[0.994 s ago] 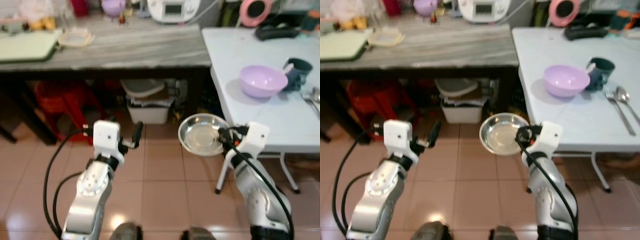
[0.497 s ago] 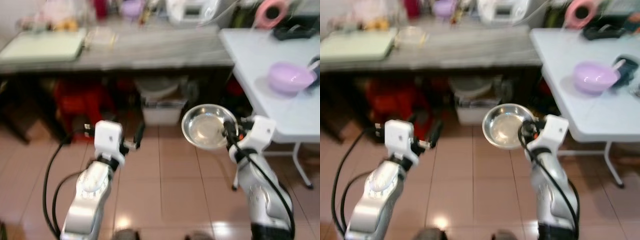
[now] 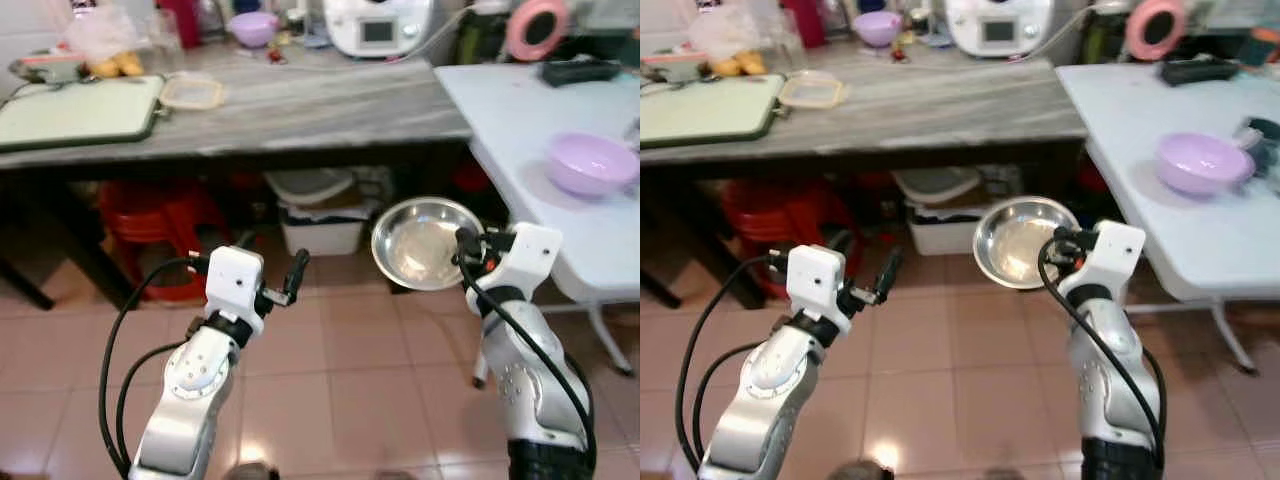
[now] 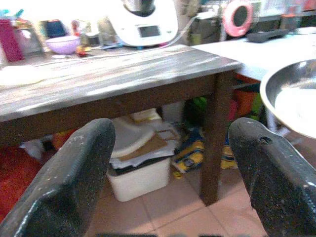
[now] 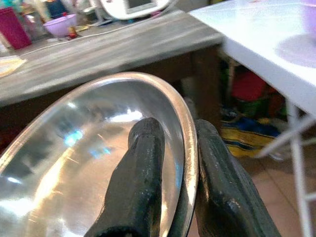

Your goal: Setting the table

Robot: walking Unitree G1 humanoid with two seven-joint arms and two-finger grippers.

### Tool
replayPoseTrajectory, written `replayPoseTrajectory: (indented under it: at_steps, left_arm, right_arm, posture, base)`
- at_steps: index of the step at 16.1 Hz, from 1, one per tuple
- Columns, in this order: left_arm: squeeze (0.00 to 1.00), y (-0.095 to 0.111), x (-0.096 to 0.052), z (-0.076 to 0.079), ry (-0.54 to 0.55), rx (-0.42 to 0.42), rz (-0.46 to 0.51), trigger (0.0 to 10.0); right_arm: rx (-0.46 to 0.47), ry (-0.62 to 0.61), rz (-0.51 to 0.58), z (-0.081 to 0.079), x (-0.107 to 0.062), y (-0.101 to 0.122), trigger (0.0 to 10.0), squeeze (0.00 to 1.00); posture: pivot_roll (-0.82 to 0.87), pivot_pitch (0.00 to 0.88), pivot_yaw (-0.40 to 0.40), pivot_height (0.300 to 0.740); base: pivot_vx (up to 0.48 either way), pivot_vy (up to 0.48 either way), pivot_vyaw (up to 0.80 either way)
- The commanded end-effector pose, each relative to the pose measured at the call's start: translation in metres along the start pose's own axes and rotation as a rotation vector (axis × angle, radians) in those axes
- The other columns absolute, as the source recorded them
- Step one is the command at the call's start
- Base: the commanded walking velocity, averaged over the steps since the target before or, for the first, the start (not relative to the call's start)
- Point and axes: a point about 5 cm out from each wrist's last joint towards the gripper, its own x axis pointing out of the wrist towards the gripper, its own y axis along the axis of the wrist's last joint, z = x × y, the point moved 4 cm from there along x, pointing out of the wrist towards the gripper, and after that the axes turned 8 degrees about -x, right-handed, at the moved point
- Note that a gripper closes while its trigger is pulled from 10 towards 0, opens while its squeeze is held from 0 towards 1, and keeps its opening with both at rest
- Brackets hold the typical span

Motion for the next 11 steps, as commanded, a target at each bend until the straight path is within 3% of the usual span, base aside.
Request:
replayPoseTrajectory:
  at_steps: [1,11]
  left_arm:
    - [0.00,0.003,-0.002,-0.006,0.008,0.021,0.007,10.0]
    - [0.00,0.005,0.000,-0.005,0.002,0.014,0.012,10.0]
  right_arm:
    - [0.001,0.031,0.027,-0.011,0.003,0.007,10.0,0.00]
    - [-0.038,0.035,0.078,-0.013,0.007,0.017,10.0,0.00]
  posture:
    - [-0.01,0.041,0.003,0.740]
    - [-0.01,0.046,0.012,0.740]
  base:
    - [0.439,0.000,0.00]
    - [0.443,0.000,0.00]
